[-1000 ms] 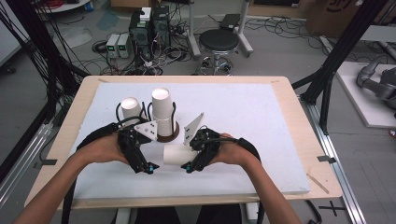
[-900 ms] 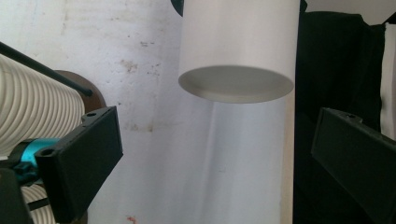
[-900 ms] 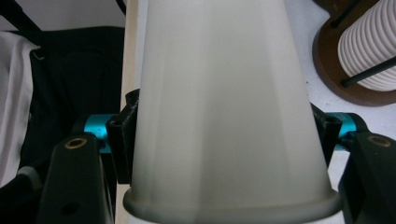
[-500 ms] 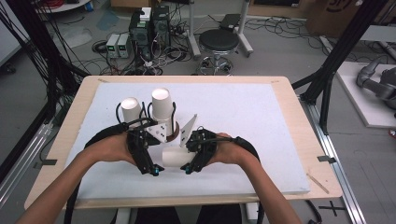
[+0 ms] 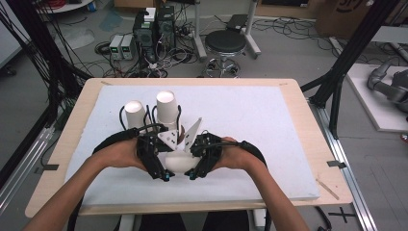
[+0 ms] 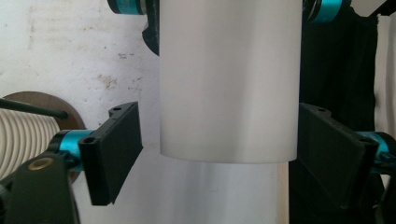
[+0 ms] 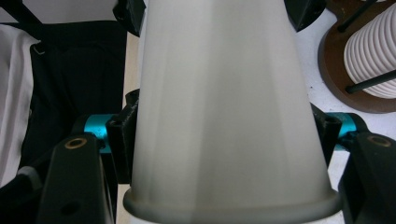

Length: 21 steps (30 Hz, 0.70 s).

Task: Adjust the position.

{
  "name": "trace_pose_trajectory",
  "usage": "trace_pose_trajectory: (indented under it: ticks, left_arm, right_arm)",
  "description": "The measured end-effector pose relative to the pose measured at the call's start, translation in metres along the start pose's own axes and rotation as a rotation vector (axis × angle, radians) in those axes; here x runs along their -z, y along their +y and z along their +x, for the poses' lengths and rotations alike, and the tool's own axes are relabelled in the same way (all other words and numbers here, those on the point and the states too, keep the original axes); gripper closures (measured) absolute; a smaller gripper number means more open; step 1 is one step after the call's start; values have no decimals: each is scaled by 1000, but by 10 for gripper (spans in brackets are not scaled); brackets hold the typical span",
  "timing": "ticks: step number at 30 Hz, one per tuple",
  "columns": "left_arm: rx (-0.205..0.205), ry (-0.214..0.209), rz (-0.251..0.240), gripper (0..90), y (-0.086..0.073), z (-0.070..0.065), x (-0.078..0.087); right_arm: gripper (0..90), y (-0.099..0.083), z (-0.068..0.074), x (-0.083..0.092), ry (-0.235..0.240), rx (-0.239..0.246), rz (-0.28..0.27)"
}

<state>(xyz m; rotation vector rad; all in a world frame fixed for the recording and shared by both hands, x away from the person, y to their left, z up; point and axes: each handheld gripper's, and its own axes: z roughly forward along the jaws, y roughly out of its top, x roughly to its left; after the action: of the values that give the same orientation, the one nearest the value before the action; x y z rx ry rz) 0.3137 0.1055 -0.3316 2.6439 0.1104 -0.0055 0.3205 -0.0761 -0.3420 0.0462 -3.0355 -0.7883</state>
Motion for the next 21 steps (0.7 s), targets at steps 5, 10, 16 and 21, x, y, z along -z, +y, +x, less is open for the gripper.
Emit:
trace_pose_trajectory:
  ticks: [5, 10, 16, 21]
  left_arm:
    - [7, -6, -9, 223, -1, 1, -1]
    - [-24, -15, -19, 286, -1, 0, -3]
    - [-46, -18, -31, 352, -3, 0, -5]
    - [-45, -14, -27, 356, -3, 0, -5]
  right_arm:
    - [311, 0, 0, 0, -1, 2, -3]
    - [311, 1, 0, -1, -1, 3, -1]
    - [314, 0, 0, -2, 1, 1, -2]
    - [310, -1, -1, -2, 3, 1, -12]
